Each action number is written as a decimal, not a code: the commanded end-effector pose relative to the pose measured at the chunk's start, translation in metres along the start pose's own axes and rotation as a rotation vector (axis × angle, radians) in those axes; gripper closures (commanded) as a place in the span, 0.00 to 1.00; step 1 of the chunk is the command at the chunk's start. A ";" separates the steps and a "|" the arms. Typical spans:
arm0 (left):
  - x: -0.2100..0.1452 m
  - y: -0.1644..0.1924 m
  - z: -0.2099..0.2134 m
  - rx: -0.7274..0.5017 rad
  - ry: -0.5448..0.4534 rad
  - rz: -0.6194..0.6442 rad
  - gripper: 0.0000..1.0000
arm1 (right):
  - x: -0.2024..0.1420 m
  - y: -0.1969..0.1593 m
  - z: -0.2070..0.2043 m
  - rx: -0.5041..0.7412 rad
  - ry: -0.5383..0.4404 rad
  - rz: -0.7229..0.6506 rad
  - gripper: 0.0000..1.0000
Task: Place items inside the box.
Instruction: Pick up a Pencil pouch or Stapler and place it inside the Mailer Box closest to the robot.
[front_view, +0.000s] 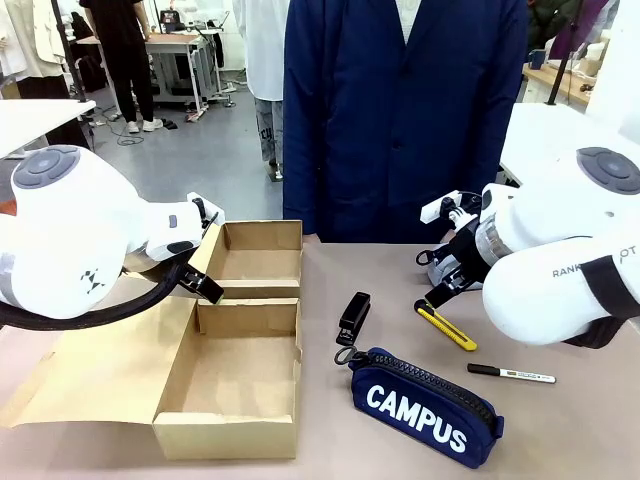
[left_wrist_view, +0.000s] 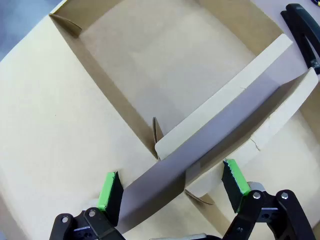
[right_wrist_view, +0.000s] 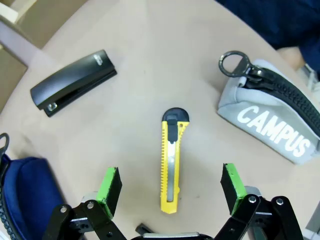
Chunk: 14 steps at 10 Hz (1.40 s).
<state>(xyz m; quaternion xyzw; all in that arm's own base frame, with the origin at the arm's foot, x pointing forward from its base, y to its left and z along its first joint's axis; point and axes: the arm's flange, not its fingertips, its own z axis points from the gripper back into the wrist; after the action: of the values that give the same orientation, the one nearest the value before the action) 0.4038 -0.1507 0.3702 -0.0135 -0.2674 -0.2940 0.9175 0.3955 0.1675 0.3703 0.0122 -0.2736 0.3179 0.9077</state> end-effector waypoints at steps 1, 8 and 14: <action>0.000 0.000 0.000 0.000 0.000 0.000 0.00 | 0.000 0.000 0.000 0.000 0.000 -0.001 0.00; 0.000 0.000 0.000 0.000 0.000 0.000 0.00 | 0.000 0.000 0.000 0.000 0.000 -0.001 0.00; -0.007 0.032 0.194 -0.324 -0.128 0.310 0.00 | 0.004 -0.058 0.182 0.260 0.077 -0.458 0.00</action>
<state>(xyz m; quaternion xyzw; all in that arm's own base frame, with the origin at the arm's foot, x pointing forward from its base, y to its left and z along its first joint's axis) 0.3436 -0.1245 0.5160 -0.1741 -0.2865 -0.2207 0.9159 0.3563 0.1158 0.5045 0.1291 -0.2055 0.1879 0.9517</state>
